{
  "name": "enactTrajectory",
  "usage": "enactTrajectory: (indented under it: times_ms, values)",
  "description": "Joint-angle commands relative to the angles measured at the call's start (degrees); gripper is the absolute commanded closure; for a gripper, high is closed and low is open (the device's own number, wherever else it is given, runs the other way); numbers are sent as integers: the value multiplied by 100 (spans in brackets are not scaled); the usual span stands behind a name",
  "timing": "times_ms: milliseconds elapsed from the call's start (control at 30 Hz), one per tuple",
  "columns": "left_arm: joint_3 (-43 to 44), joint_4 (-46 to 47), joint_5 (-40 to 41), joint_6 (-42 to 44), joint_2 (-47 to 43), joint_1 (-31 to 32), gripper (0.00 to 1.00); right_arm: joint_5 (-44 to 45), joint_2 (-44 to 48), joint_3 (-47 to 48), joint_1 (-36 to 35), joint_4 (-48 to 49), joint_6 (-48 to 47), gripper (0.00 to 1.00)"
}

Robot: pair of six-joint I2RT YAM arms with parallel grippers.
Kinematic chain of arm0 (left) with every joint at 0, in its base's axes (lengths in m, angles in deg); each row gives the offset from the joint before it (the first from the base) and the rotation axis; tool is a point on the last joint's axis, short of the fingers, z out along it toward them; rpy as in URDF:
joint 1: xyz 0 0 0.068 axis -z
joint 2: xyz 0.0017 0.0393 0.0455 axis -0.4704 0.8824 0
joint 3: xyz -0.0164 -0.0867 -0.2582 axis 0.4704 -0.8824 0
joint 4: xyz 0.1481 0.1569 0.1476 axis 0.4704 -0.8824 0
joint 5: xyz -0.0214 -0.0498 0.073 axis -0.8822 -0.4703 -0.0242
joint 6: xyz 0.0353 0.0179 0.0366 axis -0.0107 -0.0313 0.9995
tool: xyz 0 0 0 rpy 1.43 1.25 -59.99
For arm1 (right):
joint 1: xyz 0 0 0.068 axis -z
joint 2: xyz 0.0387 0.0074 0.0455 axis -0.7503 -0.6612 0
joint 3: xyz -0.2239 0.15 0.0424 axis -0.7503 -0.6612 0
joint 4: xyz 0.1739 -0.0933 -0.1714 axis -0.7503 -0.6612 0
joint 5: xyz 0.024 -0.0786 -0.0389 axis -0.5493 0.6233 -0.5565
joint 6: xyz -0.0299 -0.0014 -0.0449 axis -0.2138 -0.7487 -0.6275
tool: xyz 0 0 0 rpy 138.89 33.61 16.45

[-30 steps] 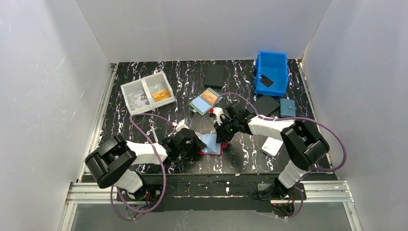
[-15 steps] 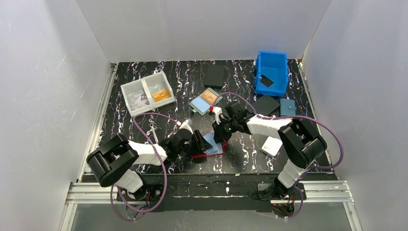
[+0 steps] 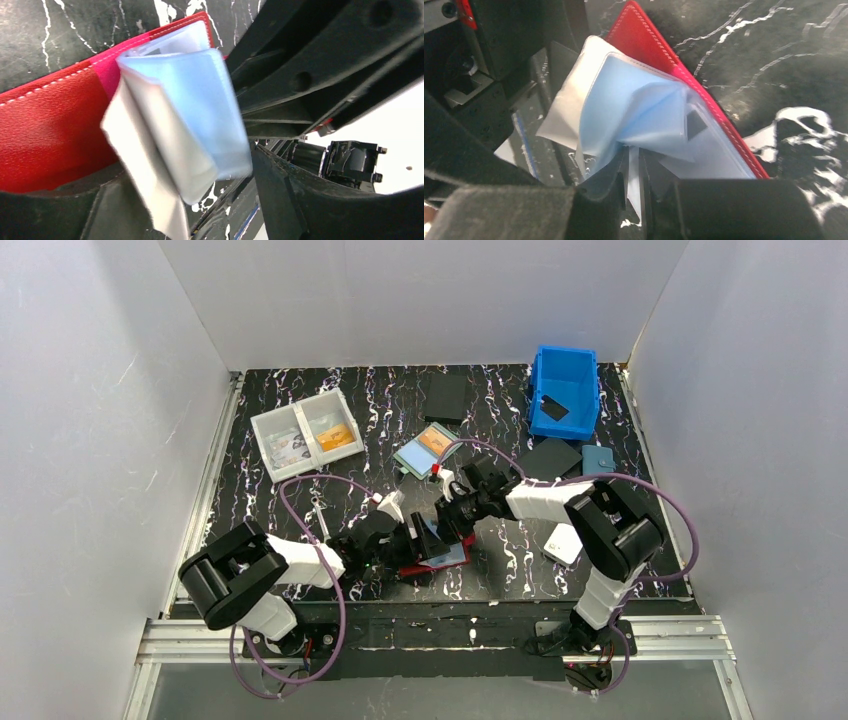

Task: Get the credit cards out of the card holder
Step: Open the card holder at the center of the board.

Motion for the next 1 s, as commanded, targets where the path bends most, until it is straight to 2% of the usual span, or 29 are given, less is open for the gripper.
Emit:
enactTrajectory:
  times_ms: [0,133,300,367,500,600,733,900,967]
  values:
    - [-338,-225,-315,367,-86,60,29,-994,-250,42,-37,519,605,78]
    - [-337,-202,-469,561,-83,56,24,-1402,-312,-12,-37,821,946,78]
    - [-320,-205,-426,436,187,57,27,-1675,-360,-90,-37,1151,1271,73]
    - [-345,-203,-318,313,290,54,38,-1744,-395,-85,-37,1191,1313,72]
    - [-488,-211,-50,23,352,28,69,-1765,-379,-58,29,1168,1286,69]
    - [-621,-211,79,-169,367,-16,84,-1702,-319,-26,103,1043,1139,65]
    - [-697,-211,155,-347,366,-44,91,-1366,-209,218,223,317,421,65]
    - [-784,-203,287,-523,255,-45,90,-800,-9,621,288,-1148,-1417,63]
    - [-834,-202,394,-650,188,-45,89,-802,104,716,288,-1511,-1952,56]
